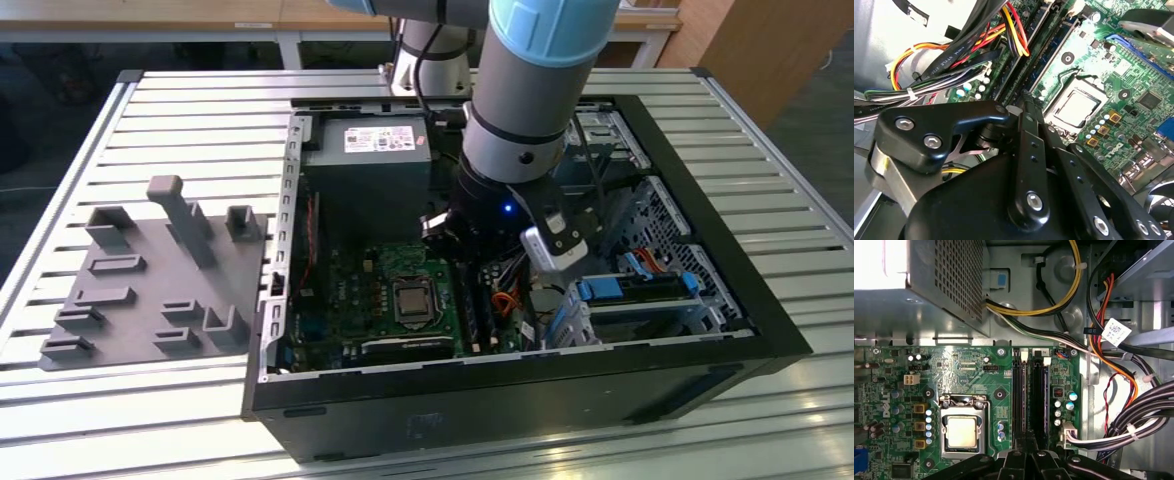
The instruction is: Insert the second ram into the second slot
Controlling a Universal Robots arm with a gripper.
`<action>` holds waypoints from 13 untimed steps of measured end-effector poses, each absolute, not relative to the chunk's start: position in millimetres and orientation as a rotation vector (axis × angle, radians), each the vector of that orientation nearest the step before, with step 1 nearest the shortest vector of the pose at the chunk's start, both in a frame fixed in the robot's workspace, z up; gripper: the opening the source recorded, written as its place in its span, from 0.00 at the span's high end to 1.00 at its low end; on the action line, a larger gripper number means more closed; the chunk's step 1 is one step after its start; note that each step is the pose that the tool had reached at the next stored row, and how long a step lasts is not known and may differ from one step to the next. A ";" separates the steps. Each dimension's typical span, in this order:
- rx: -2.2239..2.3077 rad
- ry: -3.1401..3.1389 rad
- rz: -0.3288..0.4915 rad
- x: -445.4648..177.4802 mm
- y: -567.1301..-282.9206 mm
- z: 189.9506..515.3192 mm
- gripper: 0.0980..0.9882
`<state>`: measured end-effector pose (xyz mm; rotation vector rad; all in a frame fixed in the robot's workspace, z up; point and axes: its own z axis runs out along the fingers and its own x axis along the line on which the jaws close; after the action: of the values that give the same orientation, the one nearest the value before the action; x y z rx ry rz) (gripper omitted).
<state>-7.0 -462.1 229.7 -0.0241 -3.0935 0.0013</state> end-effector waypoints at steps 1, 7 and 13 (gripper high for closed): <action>-0.024 -3.094 0.001 -7.0 -462.1 229.2 0.99; -0.024 -3.094 0.001 -7.0 -462.1 225.1 0.99; -0.024 -3.094 0.001 -7.0 -462.1 221.6 0.99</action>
<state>-7.0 -462.1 221.6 -0.0242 -3.0944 0.0007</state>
